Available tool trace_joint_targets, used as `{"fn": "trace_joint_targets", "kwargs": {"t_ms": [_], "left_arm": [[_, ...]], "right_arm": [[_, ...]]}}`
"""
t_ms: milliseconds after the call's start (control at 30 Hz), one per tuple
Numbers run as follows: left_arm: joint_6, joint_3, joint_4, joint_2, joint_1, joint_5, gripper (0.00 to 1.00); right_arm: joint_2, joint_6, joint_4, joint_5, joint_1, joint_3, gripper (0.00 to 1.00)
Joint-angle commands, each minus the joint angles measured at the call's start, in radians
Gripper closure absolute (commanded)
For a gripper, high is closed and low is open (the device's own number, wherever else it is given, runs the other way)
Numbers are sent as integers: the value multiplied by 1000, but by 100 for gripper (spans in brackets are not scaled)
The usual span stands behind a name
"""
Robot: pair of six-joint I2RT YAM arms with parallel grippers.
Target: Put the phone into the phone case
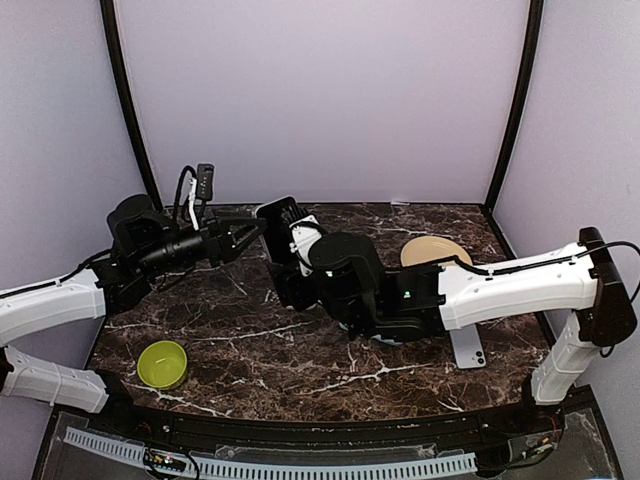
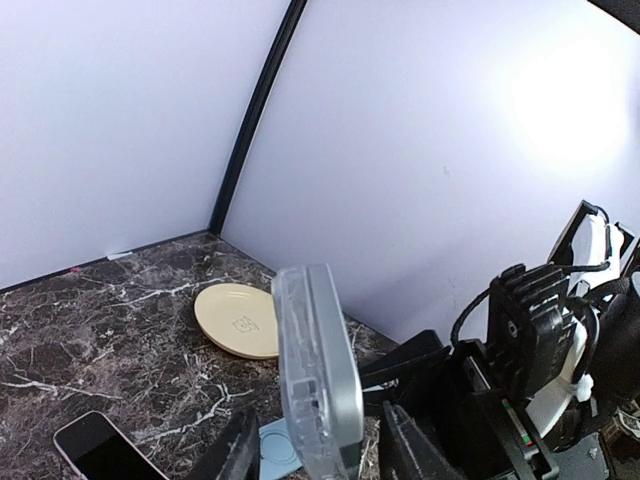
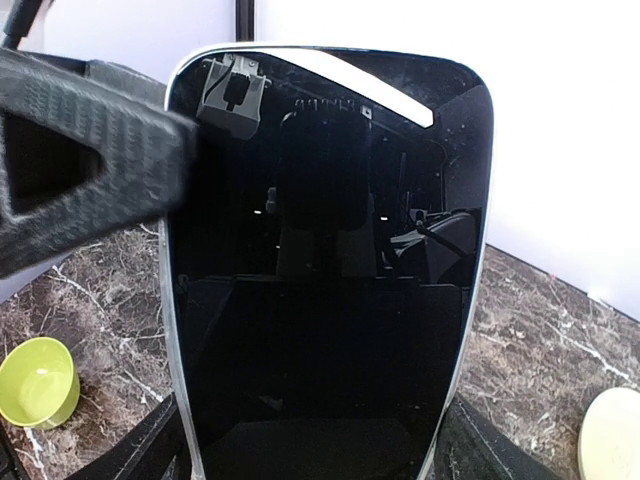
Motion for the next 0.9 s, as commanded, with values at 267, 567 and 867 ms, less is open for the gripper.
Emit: {"fn": "trace_joint_targets", "kwargs": {"t_ms": [267,567,867], "left_arm": [[49,0,29,33,-29,24,82],[124,-10,6,3,-31,53,100],[265,-3,-36,-52,-35,266,100]], "right_arm": [[3,-83,126,4,11,17,66],[-60,-112,68,-117,-6,-29,22],[-286,-171,-146,-792,-165,-107,1]]}}
